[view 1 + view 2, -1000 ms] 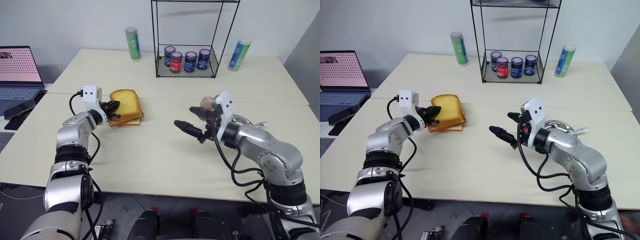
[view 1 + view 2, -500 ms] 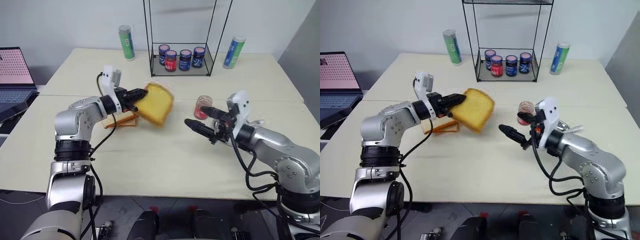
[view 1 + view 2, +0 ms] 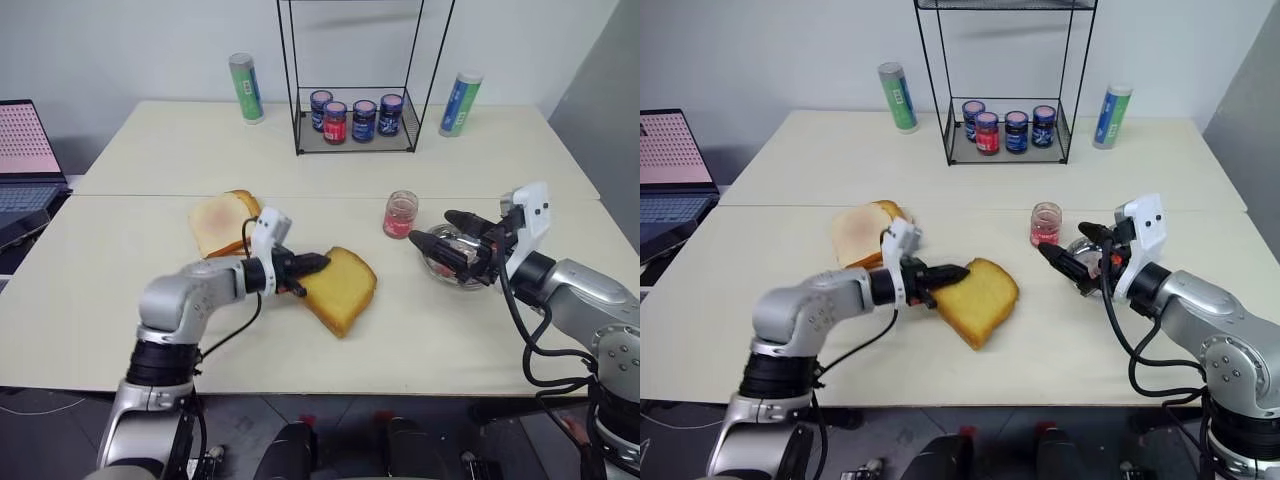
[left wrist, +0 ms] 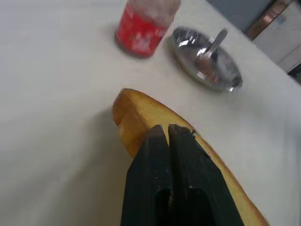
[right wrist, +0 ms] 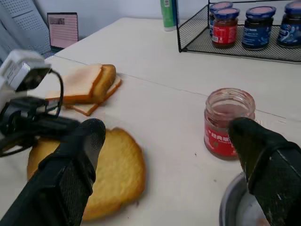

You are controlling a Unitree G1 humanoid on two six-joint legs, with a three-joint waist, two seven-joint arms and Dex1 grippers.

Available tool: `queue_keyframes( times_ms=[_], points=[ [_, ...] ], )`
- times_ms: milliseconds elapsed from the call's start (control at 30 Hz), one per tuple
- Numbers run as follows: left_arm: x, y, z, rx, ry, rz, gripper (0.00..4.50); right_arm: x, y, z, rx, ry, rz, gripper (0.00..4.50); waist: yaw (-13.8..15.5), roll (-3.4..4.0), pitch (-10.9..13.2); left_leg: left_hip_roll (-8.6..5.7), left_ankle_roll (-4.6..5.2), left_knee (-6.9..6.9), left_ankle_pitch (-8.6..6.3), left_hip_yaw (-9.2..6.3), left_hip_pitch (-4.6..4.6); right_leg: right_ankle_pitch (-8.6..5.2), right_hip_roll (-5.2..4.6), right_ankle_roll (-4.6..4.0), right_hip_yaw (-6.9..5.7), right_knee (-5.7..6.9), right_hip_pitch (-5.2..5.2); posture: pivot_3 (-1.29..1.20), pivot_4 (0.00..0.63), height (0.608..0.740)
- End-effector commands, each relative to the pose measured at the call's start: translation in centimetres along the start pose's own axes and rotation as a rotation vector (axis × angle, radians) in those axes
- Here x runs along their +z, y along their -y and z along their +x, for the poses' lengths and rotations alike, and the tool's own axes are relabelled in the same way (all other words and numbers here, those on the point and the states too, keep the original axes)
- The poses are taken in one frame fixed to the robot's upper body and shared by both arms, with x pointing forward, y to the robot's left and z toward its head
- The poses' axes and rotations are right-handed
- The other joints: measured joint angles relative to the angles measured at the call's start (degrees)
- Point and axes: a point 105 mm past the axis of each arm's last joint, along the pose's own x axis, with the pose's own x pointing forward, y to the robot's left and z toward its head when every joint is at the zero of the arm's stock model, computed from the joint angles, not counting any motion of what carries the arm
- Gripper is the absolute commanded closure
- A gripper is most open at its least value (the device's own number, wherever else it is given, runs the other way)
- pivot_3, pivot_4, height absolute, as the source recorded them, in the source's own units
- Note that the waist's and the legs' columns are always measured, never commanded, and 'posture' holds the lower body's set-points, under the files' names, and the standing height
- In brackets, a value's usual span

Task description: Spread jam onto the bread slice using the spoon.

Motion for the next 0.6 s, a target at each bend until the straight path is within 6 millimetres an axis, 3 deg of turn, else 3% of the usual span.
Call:
queue_keyframes(
  times_ms=[33,233,367,600],
  points=[
    [0.5,-1.2,1.2,0.125,0.066,0.113,4.49,1.3,-0.1,-0.7,-0.015,0.049,-0.028,0.00,0.23,0.00,0.00,0.00,0.00,0.02,0.00,0.00,0.00,0.00,0.00,0.00,-0.01,0.00,0.03,0.00,0.150,0.740],
    [0.2,-2.5,2.9,0.241,0.155,0.107,4.49,0.3,1.7,-1.8,-0.112,0.028,-0.004,0.00,0.46,-0.01,0.00,-0.03,0.00,0.02,0.00,0.04,-0.01,0.00,-0.05,0.00,-0.02,-0.05,0.07,0.00,0.150,0.740],
    [0.1,-2.0,3.1,0.202,0.164,0.094,4.49,0.1,2.4,-2.6,-0.144,0.027,0.011,0.00,0.45,0.00,0.00,-0.03,0.02,0.02,-0.01,0.07,0.01,0.00,-0.05,0.00,-0.01,-0.02,0.08,0.00,0.150,0.740],
    [-0.6,-1.8,1.8,0.157,0.118,0.139,2.98,-1.0,5.2,-4.7,-0.274,0.004,0.051,0.00,0.26,0.01,-0.01,-0.01,0.03,0.01,-0.01,0.05,0.04,0.00,-0.02,0.01,-0.03,-0.01,0.12,0.00,0.150,0.740]
  ],
)
